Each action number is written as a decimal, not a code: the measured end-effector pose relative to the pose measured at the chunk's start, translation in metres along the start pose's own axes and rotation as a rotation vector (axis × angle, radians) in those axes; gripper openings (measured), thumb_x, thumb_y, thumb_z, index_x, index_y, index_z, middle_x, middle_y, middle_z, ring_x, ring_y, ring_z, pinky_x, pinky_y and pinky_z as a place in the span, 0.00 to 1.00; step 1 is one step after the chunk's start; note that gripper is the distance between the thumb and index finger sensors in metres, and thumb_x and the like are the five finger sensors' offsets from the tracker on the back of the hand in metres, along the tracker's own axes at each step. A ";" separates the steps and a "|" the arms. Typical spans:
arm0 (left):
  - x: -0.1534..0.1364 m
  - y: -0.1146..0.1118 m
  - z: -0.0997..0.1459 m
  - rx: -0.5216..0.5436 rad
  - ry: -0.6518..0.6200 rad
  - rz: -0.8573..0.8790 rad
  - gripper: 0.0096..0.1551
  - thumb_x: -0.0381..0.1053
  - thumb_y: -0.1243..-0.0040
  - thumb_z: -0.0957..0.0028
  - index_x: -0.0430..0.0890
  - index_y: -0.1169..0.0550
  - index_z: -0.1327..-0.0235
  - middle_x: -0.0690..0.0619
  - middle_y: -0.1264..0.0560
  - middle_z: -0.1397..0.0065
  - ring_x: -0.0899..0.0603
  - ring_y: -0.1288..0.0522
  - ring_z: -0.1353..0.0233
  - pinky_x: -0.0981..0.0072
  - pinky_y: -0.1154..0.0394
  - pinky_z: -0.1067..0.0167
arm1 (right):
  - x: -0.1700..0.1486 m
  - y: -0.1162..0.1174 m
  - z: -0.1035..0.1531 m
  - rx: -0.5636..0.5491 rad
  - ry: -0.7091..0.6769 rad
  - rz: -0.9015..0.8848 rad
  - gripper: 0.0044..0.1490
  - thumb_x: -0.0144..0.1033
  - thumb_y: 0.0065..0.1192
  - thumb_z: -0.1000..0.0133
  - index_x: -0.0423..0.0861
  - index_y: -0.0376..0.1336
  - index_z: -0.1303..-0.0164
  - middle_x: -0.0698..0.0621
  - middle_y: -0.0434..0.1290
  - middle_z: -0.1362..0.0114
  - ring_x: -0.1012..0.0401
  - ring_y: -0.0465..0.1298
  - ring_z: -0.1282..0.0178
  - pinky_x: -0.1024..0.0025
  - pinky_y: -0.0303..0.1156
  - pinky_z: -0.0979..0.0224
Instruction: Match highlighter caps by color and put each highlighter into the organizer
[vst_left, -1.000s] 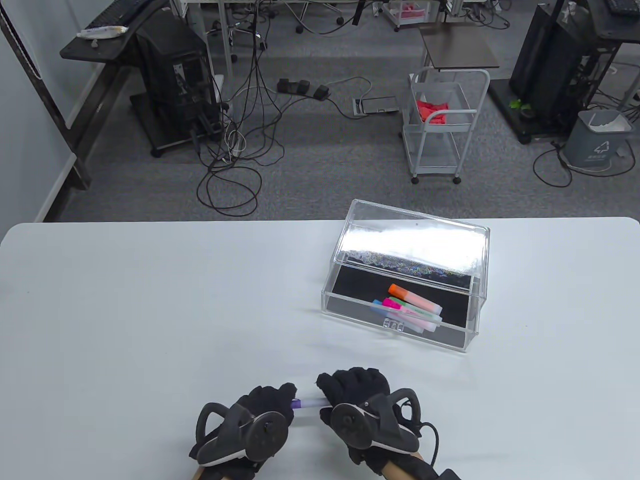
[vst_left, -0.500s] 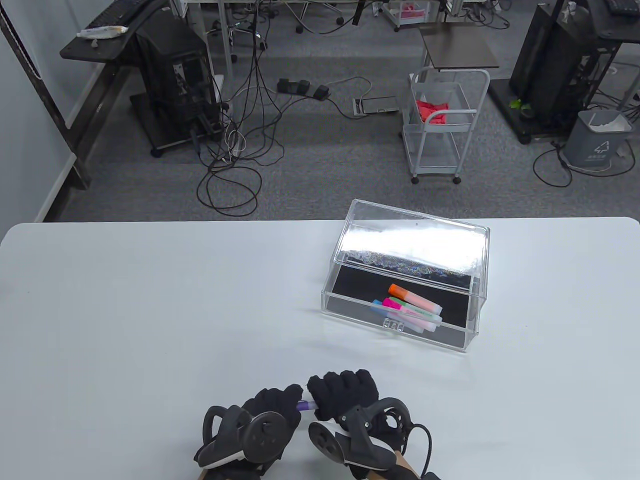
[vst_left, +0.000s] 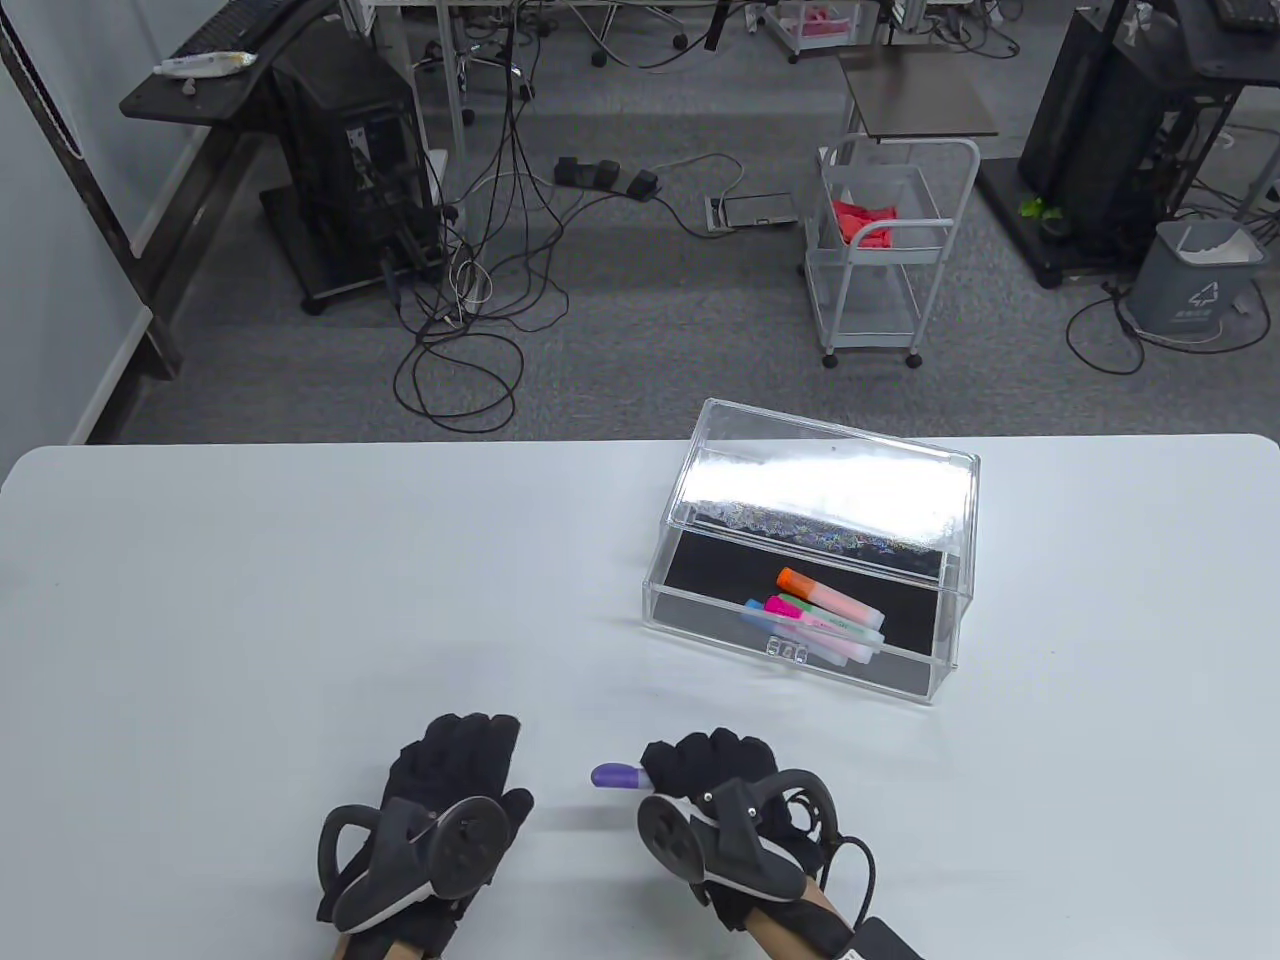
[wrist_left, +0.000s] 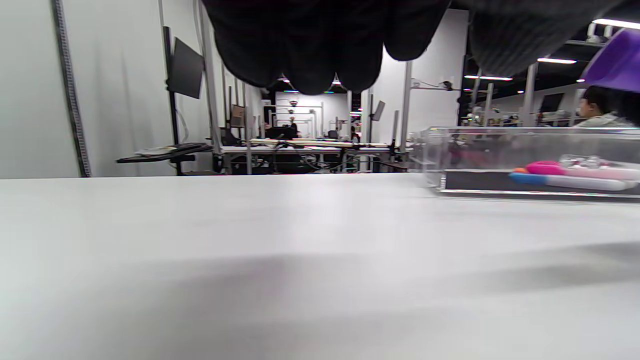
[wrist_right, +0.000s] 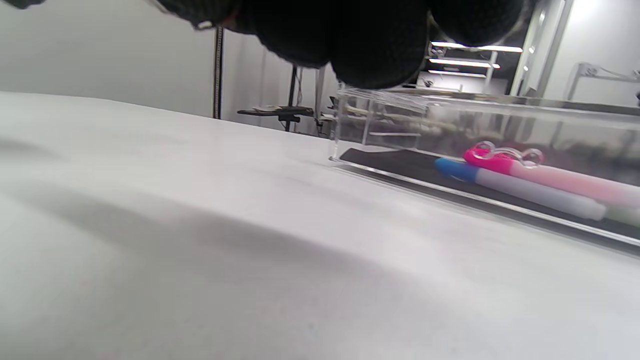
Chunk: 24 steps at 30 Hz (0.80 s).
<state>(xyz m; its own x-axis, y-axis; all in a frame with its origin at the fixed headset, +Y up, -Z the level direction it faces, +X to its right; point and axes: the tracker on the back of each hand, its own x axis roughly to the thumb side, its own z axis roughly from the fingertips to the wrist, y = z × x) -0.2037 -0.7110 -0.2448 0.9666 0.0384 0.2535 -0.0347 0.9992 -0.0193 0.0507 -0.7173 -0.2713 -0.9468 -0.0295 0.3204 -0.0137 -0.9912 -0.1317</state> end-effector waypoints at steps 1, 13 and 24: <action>-0.004 0.000 0.000 0.001 0.018 -0.005 0.45 0.67 0.55 0.35 0.49 0.50 0.10 0.46 0.49 0.10 0.31 0.45 0.09 0.36 0.40 0.18 | -0.006 -0.004 -0.003 -0.005 0.024 -0.028 0.29 0.43 0.56 0.49 0.54 0.58 0.36 0.51 0.72 0.40 0.52 0.74 0.40 0.42 0.65 0.34; -0.026 -0.012 -0.002 -0.122 0.120 -0.040 0.50 0.73 0.58 0.37 0.54 0.57 0.09 0.48 0.63 0.08 0.31 0.62 0.08 0.33 0.52 0.17 | -0.123 -0.034 -0.064 -0.007 0.387 -0.064 0.30 0.41 0.58 0.49 0.54 0.58 0.34 0.48 0.70 0.36 0.49 0.71 0.37 0.41 0.61 0.31; -0.027 -0.016 -0.004 -0.179 0.134 -0.036 0.52 0.77 0.61 0.38 0.56 0.62 0.11 0.48 0.69 0.09 0.26 0.67 0.11 0.29 0.57 0.19 | -0.151 -0.003 -0.105 0.081 0.453 0.088 0.38 0.45 0.58 0.49 0.57 0.50 0.28 0.48 0.56 0.24 0.48 0.61 0.26 0.39 0.54 0.25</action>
<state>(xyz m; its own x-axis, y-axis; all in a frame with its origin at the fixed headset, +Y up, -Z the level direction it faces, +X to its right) -0.2280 -0.7276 -0.2552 0.9919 -0.0104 0.1262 0.0340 0.9818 -0.1869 0.1595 -0.6960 -0.4180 -0.9884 -0.0728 -0.1332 0.0814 -0.9949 -0.0603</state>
